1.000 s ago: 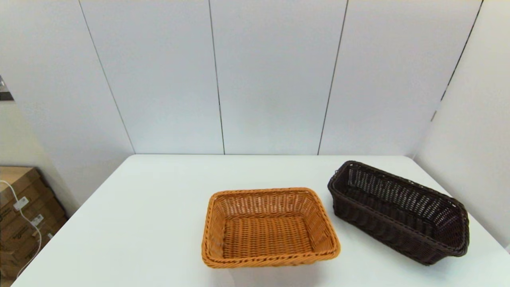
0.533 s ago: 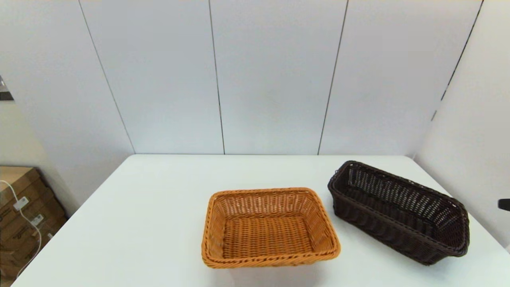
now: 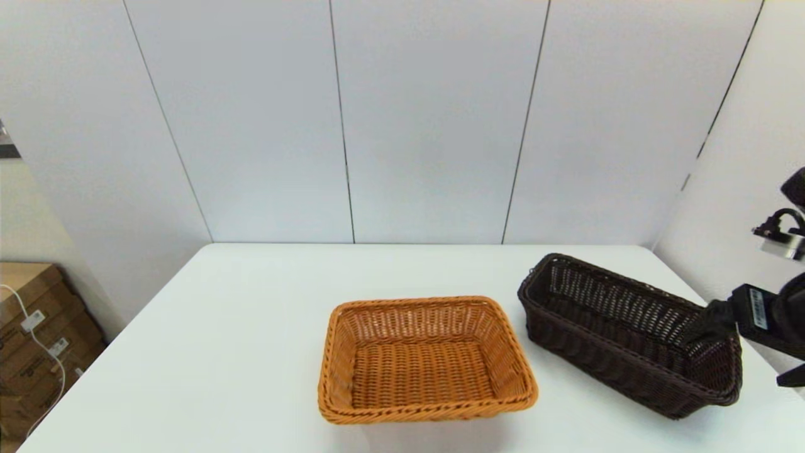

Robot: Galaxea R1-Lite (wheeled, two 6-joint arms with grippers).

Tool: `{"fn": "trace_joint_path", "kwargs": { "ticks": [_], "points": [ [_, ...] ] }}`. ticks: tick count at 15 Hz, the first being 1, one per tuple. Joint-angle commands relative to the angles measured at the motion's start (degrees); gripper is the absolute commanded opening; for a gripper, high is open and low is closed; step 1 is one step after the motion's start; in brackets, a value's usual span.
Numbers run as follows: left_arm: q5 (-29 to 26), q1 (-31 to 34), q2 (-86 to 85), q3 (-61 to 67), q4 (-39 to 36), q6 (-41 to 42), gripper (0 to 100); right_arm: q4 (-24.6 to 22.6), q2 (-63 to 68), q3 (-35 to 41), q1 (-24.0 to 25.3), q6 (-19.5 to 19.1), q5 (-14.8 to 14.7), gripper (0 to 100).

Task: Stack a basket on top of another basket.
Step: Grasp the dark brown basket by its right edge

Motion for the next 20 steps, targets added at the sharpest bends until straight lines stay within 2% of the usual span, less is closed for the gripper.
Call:
{"fn": "trace_joint_path", "kwargs": {
  "ticks": [1, 7, 12, 14, 18, 20],
  "points": [
    [0.00, 0.00, -0.11, 0.26, -0.01, 0.02, 100, 0.17, 9.78, -3.54, -3.76, 1.80, 0.05, 100],
    [0.00, 0.00, -0.02, 0.26, -0.01, 0.02, 100, 0.17, 16.64, -8.20, -11.23, 0.83, 0.05, 100],
    [0.00, 0.00, -0.02, 0.26, -0.01, 0.02, 100, 0.26, 22.61, -12.33, -14.39, -2.95, -0.30, 100],
    [0.00, 0.00, -0.11, 0.26, -0.01, 0.02, 100, 0.26, 24.81, -13.56, -14.39, -5.67, -0.30, 100],
    [0.00, 0.00, -0.02, 0.26, -0.01, 0.02, 100, 0.44, 27.89, -13.82, -14.74, -13.76, 0.05, 100],
    [0.00, 0.00, -0.02, 0.26, -0.01, 0.02, 100, 0.17, 29.47, -14.26, -15.62, -14.46, -0.04, 100]
  ]
}}
